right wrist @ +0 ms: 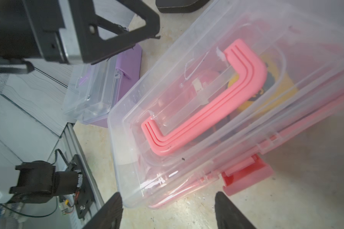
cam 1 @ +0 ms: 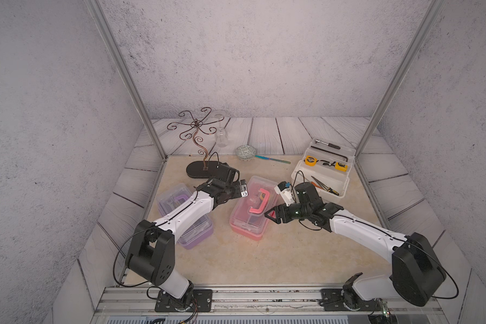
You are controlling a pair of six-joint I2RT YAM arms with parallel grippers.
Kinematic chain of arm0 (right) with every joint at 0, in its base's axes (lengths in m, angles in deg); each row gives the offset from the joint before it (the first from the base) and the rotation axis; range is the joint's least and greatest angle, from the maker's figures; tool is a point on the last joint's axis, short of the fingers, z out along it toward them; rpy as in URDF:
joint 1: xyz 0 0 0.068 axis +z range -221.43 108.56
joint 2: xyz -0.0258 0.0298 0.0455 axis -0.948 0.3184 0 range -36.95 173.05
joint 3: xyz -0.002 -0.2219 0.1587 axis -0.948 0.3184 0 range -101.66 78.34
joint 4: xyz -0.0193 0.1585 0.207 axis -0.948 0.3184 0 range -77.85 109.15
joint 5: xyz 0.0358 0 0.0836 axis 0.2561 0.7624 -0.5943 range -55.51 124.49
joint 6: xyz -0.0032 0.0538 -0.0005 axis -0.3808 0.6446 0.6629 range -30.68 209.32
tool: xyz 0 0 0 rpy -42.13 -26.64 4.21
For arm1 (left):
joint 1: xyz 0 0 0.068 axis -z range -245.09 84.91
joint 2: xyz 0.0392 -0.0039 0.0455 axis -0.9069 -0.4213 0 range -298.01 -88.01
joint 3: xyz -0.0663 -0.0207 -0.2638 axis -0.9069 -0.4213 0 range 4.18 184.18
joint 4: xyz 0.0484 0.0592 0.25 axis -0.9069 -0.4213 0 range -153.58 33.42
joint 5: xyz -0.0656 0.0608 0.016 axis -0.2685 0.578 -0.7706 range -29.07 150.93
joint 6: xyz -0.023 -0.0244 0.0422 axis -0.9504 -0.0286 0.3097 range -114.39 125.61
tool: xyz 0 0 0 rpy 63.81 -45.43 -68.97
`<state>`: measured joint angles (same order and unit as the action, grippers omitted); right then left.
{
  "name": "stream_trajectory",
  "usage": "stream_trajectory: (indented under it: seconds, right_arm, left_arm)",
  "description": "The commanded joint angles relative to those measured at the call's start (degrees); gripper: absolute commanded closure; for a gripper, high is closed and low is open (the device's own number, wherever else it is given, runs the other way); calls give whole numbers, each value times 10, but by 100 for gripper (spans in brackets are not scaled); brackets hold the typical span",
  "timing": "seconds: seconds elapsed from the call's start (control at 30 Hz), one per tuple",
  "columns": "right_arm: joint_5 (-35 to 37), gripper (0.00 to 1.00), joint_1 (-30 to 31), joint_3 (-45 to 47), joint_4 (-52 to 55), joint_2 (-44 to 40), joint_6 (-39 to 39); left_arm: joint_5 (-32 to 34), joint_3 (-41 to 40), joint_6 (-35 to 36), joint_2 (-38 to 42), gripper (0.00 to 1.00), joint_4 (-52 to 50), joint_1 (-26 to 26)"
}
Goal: Close toolboxes
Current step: Adjust the toolbox at the center of the board.
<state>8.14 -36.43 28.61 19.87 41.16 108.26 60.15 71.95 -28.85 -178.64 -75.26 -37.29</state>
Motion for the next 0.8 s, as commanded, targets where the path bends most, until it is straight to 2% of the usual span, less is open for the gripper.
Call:
stream_trajectory:
  seconds: [0.0, 0.13, 0.3, 0.47, 0.77]
  right_arm:
    - [49, 26, -5, 33, 17, -40, -89]
    - [56, 26, -11, 95, -34, -67, -127]
    - [67, 25, -20, 186, -163, -82, -158]
    - [67, 25, -35, 207, -229, -34, -183]
    - [45, 26, -46, 213, -345, 60, -252]
  left_arm:
    - [-50, 22, 13, -21, 0, 36, -4]
    - [-75, 31, 17, -38, 1, 55, -4]
    - [-95, 40, 33, -51, 2, 57, -4]
    - [-96, 30, 44, -54, 2, 74, -5]
    - [-135, 15, 59, -54, 2, 102, -16]
